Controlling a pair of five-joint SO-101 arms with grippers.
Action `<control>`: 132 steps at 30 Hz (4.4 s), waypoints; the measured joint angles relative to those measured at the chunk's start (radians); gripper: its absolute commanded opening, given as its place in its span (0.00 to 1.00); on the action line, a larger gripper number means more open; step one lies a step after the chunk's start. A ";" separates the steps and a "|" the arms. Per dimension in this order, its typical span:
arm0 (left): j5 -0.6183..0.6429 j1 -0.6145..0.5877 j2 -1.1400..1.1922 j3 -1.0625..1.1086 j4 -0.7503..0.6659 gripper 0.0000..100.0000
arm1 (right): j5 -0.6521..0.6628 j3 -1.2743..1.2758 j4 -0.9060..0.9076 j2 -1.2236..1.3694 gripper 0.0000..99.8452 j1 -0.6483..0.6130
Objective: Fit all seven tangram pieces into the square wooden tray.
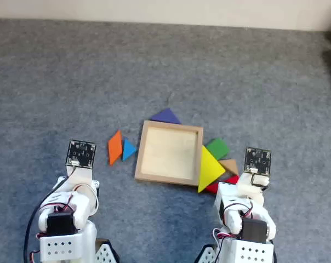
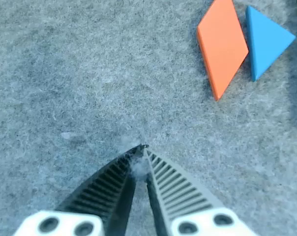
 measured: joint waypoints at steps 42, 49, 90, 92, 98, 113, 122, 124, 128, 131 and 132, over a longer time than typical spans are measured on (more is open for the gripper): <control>0.000 0.000 0.000 0.000 0.000 0.01 | 0.000 0.000 0.000 0.000 0.00 0.000; 0.000 0.000 0.000 0.000 0.000 0.01 | 0.000 0.000 0.000 0.000 0.00 0.000; 0.000 0.000 0.000 0.000 0.000 0.01 | 0.000 -0.687 0.129 0.348 0.02 0.092; 0.000 0.000 0.000 0.000 0.000 0.01 | 0.000 -0.764 0.160 0.483 0.04 0.092; 0.000 0.000 0.000 0.000 0.000 0.01 | 0.000 -0.890 0.172 0.812 0.16 0.066; 0.000 0.000 0.000 0.000 0.000 0.01 | 0.000 -0.893 0.051 1.293 0.24 -0.307; 0.000 0.000 0.000 0.000 0.000 0.01 | 0.000 -0.893 -0.101 1.553 0.34 -0.307; 0.000 0.000 0.000 0.000 0.000 0.01 | 0.000 -0.893 -0.138 1.580 0.34 -0.307; 0.000 0.000 0.000 0.000 0.000 0.01 | -0.008 -0.893 -0.213 1.625 0.34 -0.310; 0.000 0.000 0.000 0.000 0.000 0.01 | -0.058 -0.893 -0.255 1.633 0.34 -0.311; 0.000 0.000 0.000 0.000 0.000 0.01 | -0.069 -0.893 -0.265 1.637 0.34 -0.310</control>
